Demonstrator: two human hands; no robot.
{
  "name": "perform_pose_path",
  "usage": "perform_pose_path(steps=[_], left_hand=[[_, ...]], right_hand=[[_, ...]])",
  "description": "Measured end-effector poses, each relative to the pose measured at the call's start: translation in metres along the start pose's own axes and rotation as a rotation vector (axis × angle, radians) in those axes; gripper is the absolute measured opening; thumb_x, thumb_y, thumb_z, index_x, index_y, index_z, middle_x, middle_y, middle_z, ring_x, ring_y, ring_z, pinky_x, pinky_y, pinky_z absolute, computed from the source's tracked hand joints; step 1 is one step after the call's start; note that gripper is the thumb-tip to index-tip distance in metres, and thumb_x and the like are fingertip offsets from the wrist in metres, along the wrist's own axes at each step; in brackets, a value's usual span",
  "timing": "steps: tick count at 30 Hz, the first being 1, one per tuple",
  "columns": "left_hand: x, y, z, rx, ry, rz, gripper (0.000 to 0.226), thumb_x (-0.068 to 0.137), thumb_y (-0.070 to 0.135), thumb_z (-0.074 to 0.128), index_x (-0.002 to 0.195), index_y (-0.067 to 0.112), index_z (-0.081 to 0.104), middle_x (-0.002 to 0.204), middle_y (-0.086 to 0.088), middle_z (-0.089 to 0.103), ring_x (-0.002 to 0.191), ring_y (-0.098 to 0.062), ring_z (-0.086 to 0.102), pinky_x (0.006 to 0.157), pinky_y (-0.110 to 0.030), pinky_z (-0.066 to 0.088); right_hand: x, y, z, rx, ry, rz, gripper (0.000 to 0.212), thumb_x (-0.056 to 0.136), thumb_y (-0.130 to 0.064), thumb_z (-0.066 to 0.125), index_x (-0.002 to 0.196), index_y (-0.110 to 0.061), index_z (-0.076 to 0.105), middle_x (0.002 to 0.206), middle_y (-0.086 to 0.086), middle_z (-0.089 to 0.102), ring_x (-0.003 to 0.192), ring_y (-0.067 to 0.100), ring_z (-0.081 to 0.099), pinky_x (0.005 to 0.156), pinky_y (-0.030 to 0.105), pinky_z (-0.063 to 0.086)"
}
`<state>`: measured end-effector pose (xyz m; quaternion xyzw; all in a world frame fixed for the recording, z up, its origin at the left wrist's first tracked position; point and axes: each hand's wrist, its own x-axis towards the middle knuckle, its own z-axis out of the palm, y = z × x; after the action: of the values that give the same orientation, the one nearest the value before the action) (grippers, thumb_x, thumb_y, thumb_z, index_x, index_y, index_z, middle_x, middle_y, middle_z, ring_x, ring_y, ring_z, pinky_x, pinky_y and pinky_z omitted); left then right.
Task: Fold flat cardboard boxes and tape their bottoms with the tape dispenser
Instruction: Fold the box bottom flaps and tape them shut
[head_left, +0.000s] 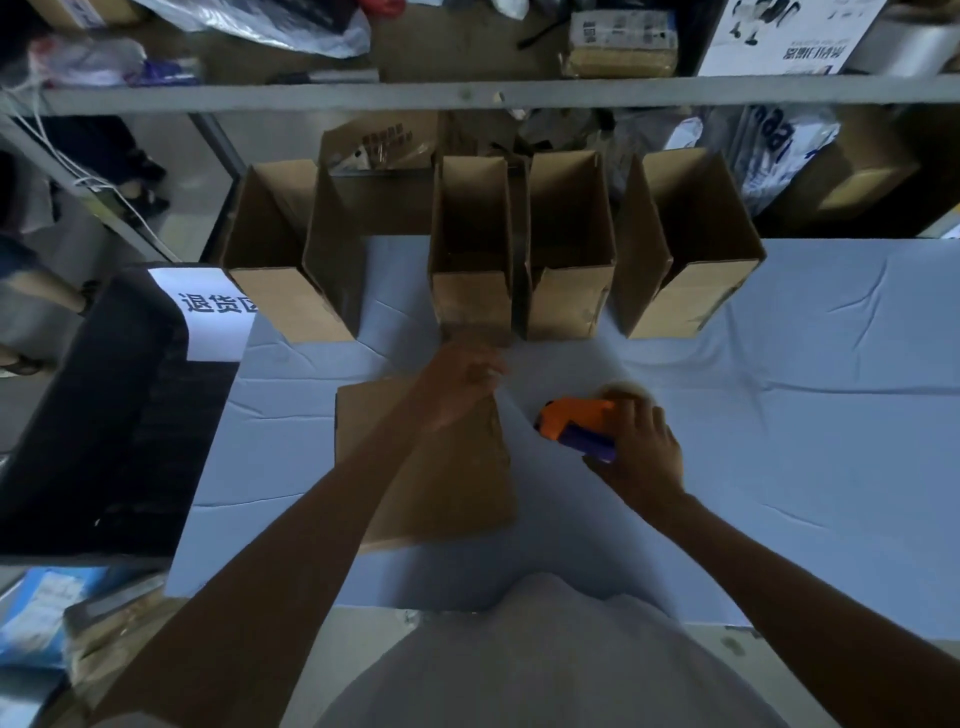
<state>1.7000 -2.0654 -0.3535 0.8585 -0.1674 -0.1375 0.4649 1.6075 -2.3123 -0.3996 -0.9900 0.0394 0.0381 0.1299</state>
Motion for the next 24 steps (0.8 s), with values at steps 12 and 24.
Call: perform_pose_path(steps=[12,24], left_hand=[[-0.025,-0.018,0.006,0.453,-0.13,-0.02,0.085,0.076,0.04,0.072,0.145,0.028,0.025,0.155,-0.003,0.021,0.143,-0.026,0.012,0.117,-0.043,0.012],[-0.059,0.052,-0.022,-0.15,0.081,-0.054,0.02,0.093,0.03,0.057,0.095,0.014,0.069,0.089,-0.002,0.07,0.081,-0.011,0.064,0.078,-0.024,0.051]], right_hand=[[0.002,0.003,-0.014,0.141,0.171,-0.373,0.022,0.071,-0.016,0.079,0.075,-0.008,0.059,0.074,0.006,0.06,0.076,0.027,0.056,0.079,0.029,0.036],[-0.017,-0.038,-0.068,0.393,0.22,-0.48,0.034,0.067,-0.032,0.078,0.086,-0.01,0.06,0.087,-0.002,0.062,0.089,0.01,0.051,0.077,0.014,0.039]])
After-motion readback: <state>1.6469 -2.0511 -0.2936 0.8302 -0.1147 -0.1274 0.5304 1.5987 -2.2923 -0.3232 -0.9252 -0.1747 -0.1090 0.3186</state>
